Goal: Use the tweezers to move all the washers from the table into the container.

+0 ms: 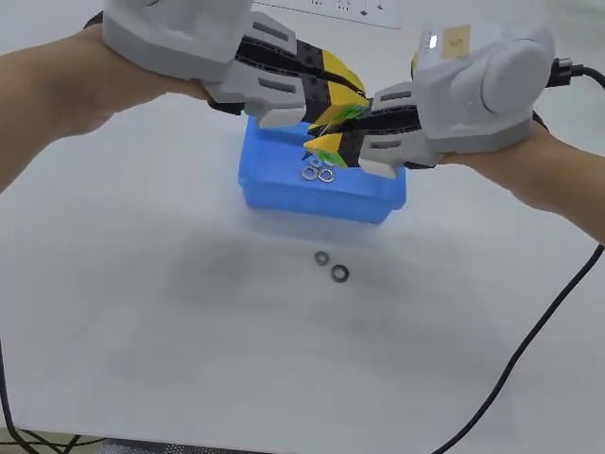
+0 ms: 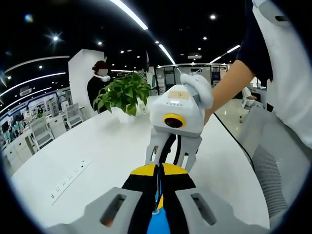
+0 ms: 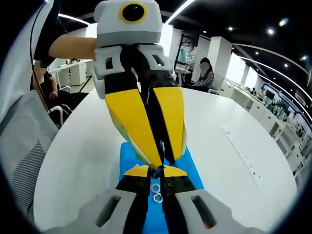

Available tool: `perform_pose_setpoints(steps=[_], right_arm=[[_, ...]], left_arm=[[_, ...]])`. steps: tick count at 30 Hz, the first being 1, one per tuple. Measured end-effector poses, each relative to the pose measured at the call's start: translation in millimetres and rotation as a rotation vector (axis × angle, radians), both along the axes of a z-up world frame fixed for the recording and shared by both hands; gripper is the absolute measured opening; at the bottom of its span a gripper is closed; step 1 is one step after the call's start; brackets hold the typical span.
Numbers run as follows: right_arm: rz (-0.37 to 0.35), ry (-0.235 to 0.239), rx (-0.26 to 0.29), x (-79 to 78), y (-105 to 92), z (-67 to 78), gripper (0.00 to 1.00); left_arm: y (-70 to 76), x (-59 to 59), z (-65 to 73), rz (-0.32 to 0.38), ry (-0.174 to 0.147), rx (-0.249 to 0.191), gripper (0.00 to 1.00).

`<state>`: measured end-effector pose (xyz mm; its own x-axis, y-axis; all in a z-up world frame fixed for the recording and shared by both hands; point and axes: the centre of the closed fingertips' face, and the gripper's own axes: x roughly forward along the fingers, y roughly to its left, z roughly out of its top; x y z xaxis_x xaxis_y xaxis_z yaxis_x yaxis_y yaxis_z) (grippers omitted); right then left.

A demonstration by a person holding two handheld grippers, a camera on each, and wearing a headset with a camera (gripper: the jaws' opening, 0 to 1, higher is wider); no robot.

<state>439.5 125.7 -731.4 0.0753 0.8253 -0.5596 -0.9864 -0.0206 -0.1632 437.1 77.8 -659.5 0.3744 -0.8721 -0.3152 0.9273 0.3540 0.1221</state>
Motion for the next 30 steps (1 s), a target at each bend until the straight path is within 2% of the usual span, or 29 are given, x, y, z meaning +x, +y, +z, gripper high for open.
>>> perform_pose_setpoints(steps=[7,9,16,18,24,26,27,30], right_arm=[[-0.028,0.017,0.043,4.9,-4.7,5.3,0.08],[-0.034,0.028,0.049,6.1,-5.2,4.8,0.07],[-0.014,0.034,0.048,-1.0,-3.2,6.3,0.06],[-0.008,0.032,0.046,-2.4,-2.2,6.6,0.06],[0.017,0.036,0.041,-8.4,1.8,6.6,0.07],[0.022,0.035,0.037,-9.8,2.6,6.0,0.07],[0.021,0.033,0.036,-9.6,2.6,6.1,0.07],[0.018,0.029,0.041,-9.3,2.7,7.3,0.07]], left_arm=[[16.3,5.3,5.1,0.047,0.0,-0.042,0.06],[19.9,6.7,4.0,0.065,0.027,-0.074,0.06],[19.4,-0.4,8.5,0.061,0.036,-0.068,0.07],[19.5,-2.6,4.5,0.055,0.037,-0.044,0.07],[19.2,-8.0,0.7,0.032,0.047,-0.03,0.07],[19.6,-9.1,0.2,0.023,0.033,-0.013,0.06],[19.5,-10.1,0.1,0.019,0.038,-0.014,0.06],[21.0,-12.6,1.6,0.011,0.025,-0.007,0.05]])
